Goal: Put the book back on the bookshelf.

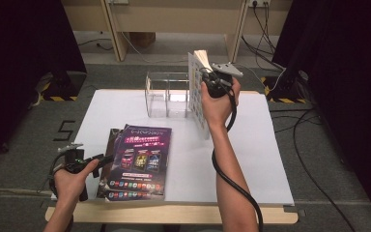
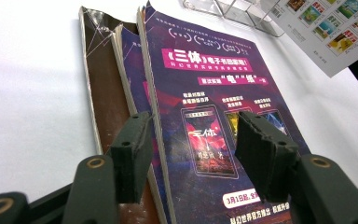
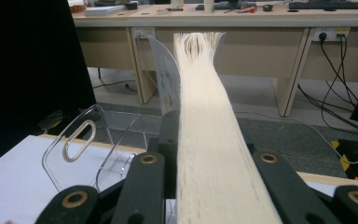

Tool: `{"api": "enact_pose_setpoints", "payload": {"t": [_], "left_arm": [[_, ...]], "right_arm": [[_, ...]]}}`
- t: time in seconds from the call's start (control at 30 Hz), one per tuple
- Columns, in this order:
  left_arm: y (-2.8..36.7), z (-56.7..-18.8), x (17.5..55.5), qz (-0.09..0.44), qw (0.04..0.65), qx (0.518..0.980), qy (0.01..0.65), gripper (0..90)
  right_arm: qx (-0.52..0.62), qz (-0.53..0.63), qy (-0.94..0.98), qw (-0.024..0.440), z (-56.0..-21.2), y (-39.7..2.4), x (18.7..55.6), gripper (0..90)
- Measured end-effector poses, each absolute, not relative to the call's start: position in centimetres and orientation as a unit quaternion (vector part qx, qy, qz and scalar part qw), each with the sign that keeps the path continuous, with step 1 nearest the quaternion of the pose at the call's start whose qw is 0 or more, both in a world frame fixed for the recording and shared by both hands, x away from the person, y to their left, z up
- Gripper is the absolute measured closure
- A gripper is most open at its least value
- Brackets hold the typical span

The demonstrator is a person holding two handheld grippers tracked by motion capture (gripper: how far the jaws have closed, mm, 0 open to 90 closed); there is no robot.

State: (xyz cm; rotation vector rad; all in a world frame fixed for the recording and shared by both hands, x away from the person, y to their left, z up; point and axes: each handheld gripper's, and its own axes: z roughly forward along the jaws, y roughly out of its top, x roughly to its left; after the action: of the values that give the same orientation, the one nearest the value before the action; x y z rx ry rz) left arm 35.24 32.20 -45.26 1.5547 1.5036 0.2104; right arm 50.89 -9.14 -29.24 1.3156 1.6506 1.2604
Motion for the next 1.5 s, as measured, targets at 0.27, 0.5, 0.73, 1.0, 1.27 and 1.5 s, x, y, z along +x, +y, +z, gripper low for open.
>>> {"api": "enact_pose_setpoints", "payload": {"t": [0.27, 0.5, 0.73, 1.0, 1.27, 1.5], "left_arm": [[32.1, -45.4, 35.4, 0.085, 0.464, 0.634, 0.613, 45.1], [32.1, -45.4, 35.4, 0.086, 0.463, 0.635, 0.612, 45.1], [32.2, -45.5, 35.4, 0.086, 0.463, 0.633, 0.614, 45.2], [32.4, -45.6, 35.5, 0.086, 0.46, 0.634, 0.615, 45.2], [32.4, -45.6, 35.4, 0.087, 0.461, 0.634, 0.616, 45.1], [32.6, -45.6, 35.4, 0.087, 0.463, 0.631, 0.616, 45.1]], "right_arm": [[0.505, 0.484, 0.632, 0.334, -29.1, -9.3, 51.6, 74.2], [0.509, 0.483, 0.63, 0.332, -29.3, -9.4, 51.8, 74.2], [0.51, 0.482, 0.63, 0.333, -29.5, -9.1, 52.1, 74.2], [0.508, 0.482, 0.629, 0.338, -29.3, -9.1, 52.5, 74.2], [0.509, 0.484, 0.626, 0.339, -28.9, -9.3, 52.8, 74.2], [0.511, 0.487, 0.622, 0.339, -28.9, -8.9, 53.1, 74.2]]}}
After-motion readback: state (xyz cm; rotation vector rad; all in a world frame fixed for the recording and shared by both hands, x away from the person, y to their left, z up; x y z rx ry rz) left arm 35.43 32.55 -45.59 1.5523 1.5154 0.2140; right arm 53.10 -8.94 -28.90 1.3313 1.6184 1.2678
